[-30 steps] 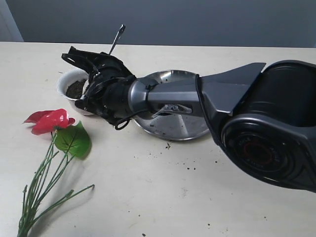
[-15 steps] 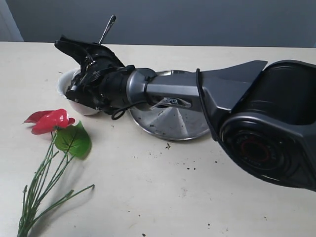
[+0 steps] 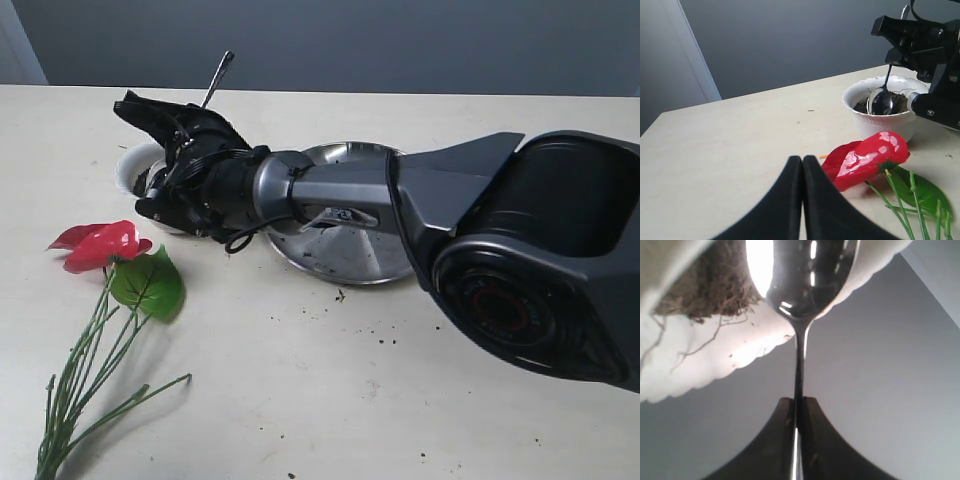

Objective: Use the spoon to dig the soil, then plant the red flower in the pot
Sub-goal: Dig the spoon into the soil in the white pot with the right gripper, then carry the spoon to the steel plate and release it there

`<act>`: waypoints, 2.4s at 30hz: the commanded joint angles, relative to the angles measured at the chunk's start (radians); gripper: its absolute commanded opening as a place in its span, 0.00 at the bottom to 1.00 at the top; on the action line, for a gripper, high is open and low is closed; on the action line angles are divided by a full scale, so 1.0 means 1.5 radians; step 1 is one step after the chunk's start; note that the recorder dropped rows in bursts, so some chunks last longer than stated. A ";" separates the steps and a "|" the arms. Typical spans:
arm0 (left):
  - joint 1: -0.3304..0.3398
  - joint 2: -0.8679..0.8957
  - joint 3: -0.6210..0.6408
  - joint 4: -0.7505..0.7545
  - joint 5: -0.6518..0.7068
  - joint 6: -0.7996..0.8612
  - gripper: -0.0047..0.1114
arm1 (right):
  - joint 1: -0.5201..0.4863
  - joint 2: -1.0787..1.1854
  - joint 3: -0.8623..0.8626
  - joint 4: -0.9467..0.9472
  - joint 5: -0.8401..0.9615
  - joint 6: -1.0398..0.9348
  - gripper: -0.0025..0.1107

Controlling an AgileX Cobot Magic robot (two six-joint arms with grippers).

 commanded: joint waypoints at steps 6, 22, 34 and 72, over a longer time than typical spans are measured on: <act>-0.001 -0.003 0.001 -0.006 -0.005 -0.003 0.04 | -0.019 -0.029 -0.004 -0.012 0.028 -0.004 0.02; -0.001 -0.003 0.001 -0.006 -0.005 -0.003 0.04 | -0.011 0.001 -0.003 0.032 -0.041 -0.004 0.02; -0.001 -0.003 0.001 -0.006 -0.005 -0.003 0.04 | -0.008 -0.013 -0.004 -0.006 -0.007 -0.003 0.02; -0.001 -0.003 0.001 -0.006 -0.005 -0.003 0.04 | -0.249 -0.091 -0.081 1.122 0.391 0.361 0.02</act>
